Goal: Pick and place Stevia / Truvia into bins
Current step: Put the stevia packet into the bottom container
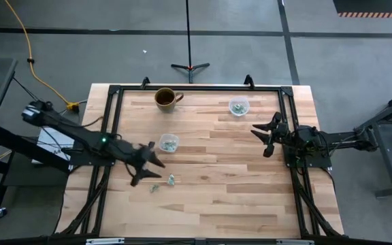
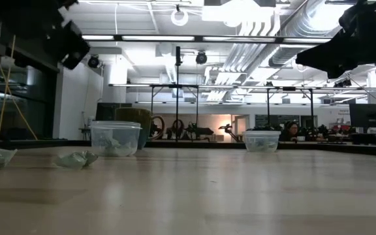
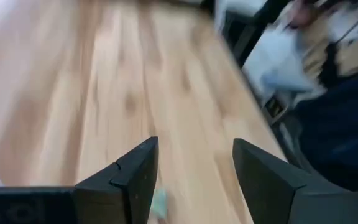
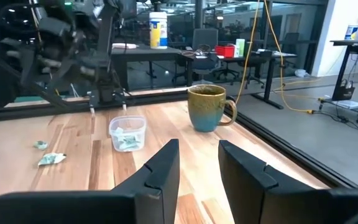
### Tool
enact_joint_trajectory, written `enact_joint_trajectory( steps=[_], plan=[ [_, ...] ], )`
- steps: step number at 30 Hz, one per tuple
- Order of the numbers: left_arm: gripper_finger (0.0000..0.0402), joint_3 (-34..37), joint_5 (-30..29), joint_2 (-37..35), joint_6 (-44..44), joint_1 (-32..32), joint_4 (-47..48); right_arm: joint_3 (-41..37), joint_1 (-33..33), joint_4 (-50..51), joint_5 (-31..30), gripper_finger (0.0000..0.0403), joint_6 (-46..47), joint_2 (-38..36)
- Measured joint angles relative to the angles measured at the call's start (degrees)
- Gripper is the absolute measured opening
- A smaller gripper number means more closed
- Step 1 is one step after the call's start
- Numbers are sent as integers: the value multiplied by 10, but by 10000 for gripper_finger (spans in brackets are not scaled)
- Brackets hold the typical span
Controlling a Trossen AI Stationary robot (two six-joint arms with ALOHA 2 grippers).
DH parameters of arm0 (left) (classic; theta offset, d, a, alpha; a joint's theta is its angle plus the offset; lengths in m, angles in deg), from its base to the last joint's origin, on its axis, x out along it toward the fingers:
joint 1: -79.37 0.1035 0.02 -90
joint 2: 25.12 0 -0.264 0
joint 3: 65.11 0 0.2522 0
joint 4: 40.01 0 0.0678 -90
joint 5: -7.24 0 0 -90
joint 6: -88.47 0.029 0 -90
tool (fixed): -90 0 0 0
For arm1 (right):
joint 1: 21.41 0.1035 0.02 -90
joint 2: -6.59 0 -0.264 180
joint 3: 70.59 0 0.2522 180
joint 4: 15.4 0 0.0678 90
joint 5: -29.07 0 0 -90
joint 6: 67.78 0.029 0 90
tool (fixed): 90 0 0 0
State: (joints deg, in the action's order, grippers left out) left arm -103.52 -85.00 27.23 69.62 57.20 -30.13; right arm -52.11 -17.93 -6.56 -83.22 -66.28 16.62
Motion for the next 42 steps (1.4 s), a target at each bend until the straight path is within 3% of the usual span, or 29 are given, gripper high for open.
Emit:
enact_joint_trajectory(
  steps=[6,12,16,19,36,42],
  plan=[
    [227,-84,-37,135,-148,-43,110,0,0,14,-1,103,0,0],
    [217,-125,-25,244,-207,-80,143,0,0,38,0,103,0,1],
    [203,-164,-31,287,-225,-103,223,0,0,43,2,103,0,0],
    [190,-185,-43,305,-225,-113,277,0,0,43,6,103,0,1],
    [165,-190,-41,381,-230,-116,304,0,0,43,8,103,0,0],
    [107,-190,-40,382,-218,-116,305,0,0,43,8,103,-2,0]
  ],
)
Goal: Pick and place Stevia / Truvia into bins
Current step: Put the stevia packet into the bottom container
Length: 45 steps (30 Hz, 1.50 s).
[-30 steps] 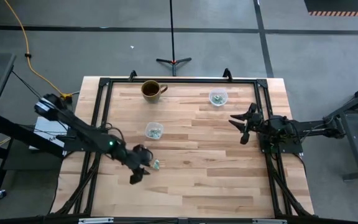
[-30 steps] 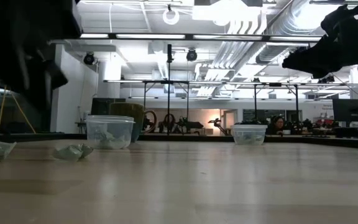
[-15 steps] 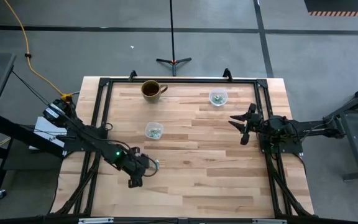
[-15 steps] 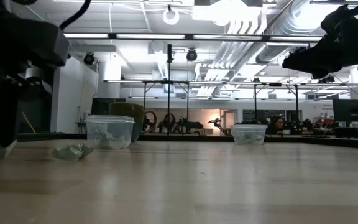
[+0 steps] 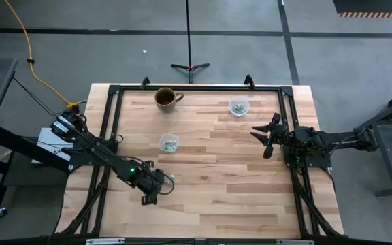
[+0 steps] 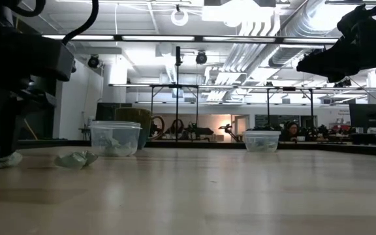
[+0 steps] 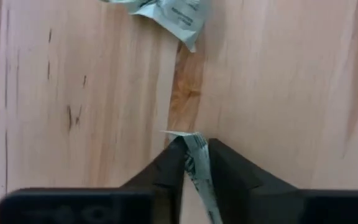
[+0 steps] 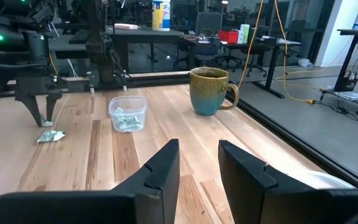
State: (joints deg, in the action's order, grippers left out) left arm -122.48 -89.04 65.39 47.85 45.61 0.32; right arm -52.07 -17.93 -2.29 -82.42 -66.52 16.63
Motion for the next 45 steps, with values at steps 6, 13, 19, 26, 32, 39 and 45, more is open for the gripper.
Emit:
enact_joint_trajectory(
  steps=[6,13,19,26,32,39,45],
  plan=[
    [25,1,12,-10,17,0,-1,0,0,0,0,103,-1,0],
    [40,3,-89,-60,39,14,9,0,0,0,0,103,-2,0],
    [27,2,-292,-121,121,77,37,0,0,0,0,103,-2,0],
    [33,2,-334,-128,216,193,6,0,0,0,0,103,-2,0],
    [66,2,-231,-123,240,274,-8,0,0,1,0,103,-4,0],
    [118,2,-176,-123,315,296,-56,0,0,3,-4,103,-13,0],
    [177,2,-26,-124,339,276,-150,0,0,4,-11,103,-13,0]
  ],
)
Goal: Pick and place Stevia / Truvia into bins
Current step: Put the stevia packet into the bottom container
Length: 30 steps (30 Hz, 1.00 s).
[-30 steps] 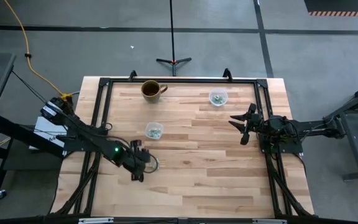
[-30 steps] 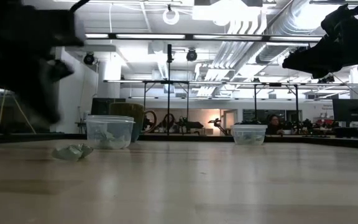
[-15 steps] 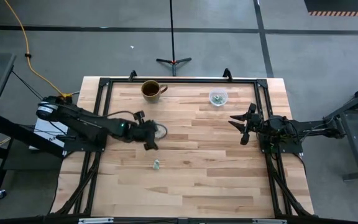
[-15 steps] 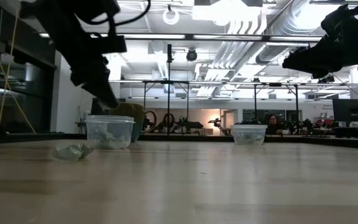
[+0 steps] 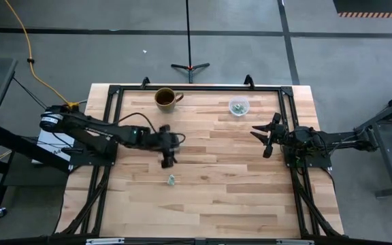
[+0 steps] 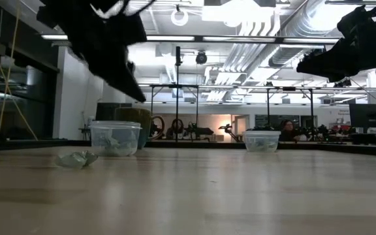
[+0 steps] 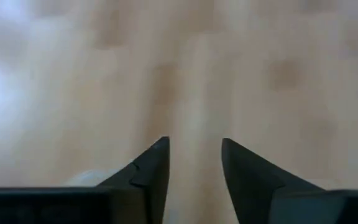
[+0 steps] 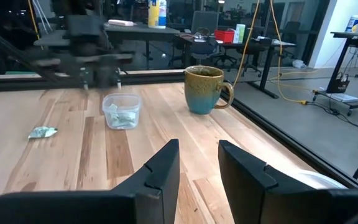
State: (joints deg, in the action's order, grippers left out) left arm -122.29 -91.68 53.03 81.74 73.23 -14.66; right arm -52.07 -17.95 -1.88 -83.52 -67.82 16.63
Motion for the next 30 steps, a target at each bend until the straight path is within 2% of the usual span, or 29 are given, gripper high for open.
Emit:
enact_joint_trajectory(
  steps=[3,5,7,10,14,19,30],
  plan=[
    [197,0,95,1,-2,-40,-36,0,0,3,0,103,0,0],
    [203,-1,102,8,-11,-79,-45,0,0,4,0,103,0,0],
    [205,0,82,15,-19,-116,-34,0,0,4,0,103,0,0],
    [206,0,21,38,-52,-162,-28,0,0,6,0,103,0,1],
    [207,-1,-40,70,-104,-194,-17,0,0,9,0,103,0,6],
    [208,0,-44,105,-149,-198,-6,0,0,9,0,103,1,10],
    [208,-1,-24,153,-150,-197,-10,0,0,9,1,103,2,12]
  ],
)
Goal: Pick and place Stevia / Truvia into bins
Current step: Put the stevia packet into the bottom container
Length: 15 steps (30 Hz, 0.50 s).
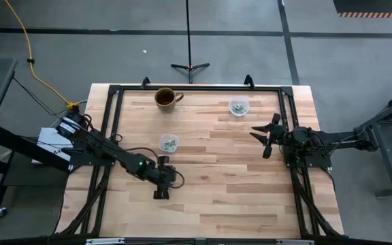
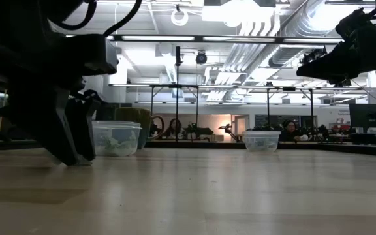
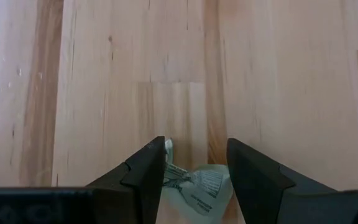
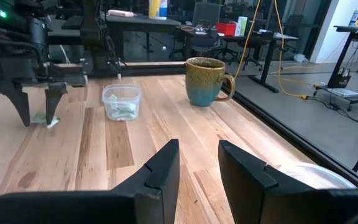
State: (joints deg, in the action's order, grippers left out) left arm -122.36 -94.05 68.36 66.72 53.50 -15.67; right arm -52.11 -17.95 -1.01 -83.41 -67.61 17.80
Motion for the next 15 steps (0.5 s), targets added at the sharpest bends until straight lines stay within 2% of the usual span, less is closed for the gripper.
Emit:
enact_joint_trajectory(
  steps=[7,15],
  plan=[
    [207,-2,-1,17,5,0,-9,0,0,0,-1,103,-1,0],
    [207,-36,-26,-9,5,0,2,0,0,0,-1,103,-2,0]
  ],
)
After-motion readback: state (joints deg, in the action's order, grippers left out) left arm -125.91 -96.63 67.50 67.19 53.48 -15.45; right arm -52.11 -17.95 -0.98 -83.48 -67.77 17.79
